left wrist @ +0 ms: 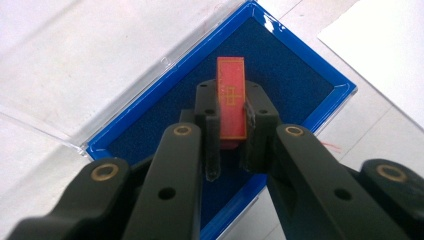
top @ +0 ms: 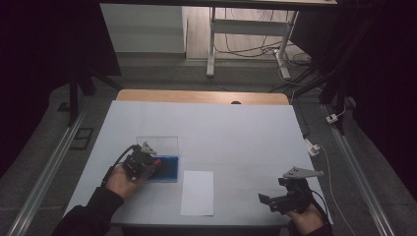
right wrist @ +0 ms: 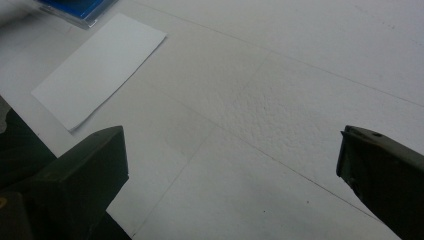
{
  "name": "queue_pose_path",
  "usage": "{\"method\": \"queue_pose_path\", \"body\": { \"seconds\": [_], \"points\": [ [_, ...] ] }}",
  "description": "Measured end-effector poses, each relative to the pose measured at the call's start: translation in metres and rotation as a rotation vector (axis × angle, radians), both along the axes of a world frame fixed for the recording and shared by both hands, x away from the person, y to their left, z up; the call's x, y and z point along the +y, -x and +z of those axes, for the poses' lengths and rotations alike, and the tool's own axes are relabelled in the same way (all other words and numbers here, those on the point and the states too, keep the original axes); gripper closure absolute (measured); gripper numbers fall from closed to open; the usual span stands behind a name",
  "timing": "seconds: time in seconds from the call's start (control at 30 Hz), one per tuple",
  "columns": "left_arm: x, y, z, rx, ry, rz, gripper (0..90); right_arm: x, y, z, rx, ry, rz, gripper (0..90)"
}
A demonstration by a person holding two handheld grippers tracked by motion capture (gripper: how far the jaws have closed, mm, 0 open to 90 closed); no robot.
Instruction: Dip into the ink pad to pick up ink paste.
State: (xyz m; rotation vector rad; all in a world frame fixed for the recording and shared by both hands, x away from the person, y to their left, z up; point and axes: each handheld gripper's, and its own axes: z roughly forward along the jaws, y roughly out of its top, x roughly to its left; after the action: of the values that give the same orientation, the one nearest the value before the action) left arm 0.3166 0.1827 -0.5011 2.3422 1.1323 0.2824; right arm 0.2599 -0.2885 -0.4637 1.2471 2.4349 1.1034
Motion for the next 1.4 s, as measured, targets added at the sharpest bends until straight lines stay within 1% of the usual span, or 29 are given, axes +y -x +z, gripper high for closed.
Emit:
{"method": "queue_pose_path", "body": {
  "seconds": [0.13, 0.23, 0.3, 0.4, 0.57, 0.67, 0.73, 0.83, 0.87, 1.0, 1.13, 1.17, 1.27, 1.4],
  "points": [
    [0.008, -0.004, -0.002, 0.036, 0.065, 0.011, 80.2, 0.000, 0.000, 0.000, 0.000, 0.000, 0.001, 0.4],
    [0.012, -0.006, -0.003, 0.053, 0.102, 0.017, 80.2, 0.000, 0.000, 0.000, 0.001, -0.003, 0.000, 0.4],
    [0.014, -0.007, -0.003, 0.059, 0.112, 0.014, 80.2, -0.001, 0.000, 0.000, 0.002, -0.006, 0.000, 0.4],
    [0.015, -0.007, -0.003, 0.059, 0.113, 0.012, 80.2, -0.001, 0.000, 0.000, 0.001, -0.004, -0.001, 0.4],
    [0.011, -0.006, -0.001, 0.039, 0.076, -0.004, 80.0, -0.001, 0.000, 0.000, 0.002, -0.010, 0.000, 0.4],
    [0.011, -0.006, 0.001, 0.042, 0.077, 0.000, 79.9, -0.001, 0.000, 0.000, 0.003, -0.012, -0.002, 0.4],
    [0.010, -0.005, 0.002, 0.026, 0.063, -0.005, 79.9, -0.002, 0.001, 0.000, 0.001, -0.012, -0.004, 0.4],
    [0.011, -0.003, 0.008, 0.008, 0.077, -0.011, 79.9, -0.002, 0.001, 0.000, -0.001, -0.015, -0.008, 0.4],
    [0.011, -0.002, 0.009, -0.001, 0.083, -0.009, 79.8, -0.002, 0.001, 0.000, 0.001, -0.021, -0.009, 0.4],
    [0.015, 0.001, 0.016, -0.030, 0.105, 0.004, 79.8, -0.003, 0.002, 0.000, -0.001, -0.018, -0.010, 0.4],
    [0.019, 0.003, 0.019, -0.044, 0.115, 0.016, 79.7, -0.003, 0.002, 0.001, -0.001, -0.019, -0.011, 0.4],
    [0.020, 0.004, 0.020, -0.045, 0.111, 0.016, 79.7, -0.003, 0.001, 0.000, 0.000, -0.021, -0.009, 0.4],
    [0.021, 0.004, 0.021, -0.042, 0.127, 0.017, 79.7, -0.003, 0.001, 0.000, 0.000, -0.022, -0.009, 0.4],
    [0.022, 0.001, 0.017, -0.013, 0.131, 0.017, 79.7, -0.003, 0.002, 0.001, -0.001, -0.020, -0.010, 0.4]
  ]
}}
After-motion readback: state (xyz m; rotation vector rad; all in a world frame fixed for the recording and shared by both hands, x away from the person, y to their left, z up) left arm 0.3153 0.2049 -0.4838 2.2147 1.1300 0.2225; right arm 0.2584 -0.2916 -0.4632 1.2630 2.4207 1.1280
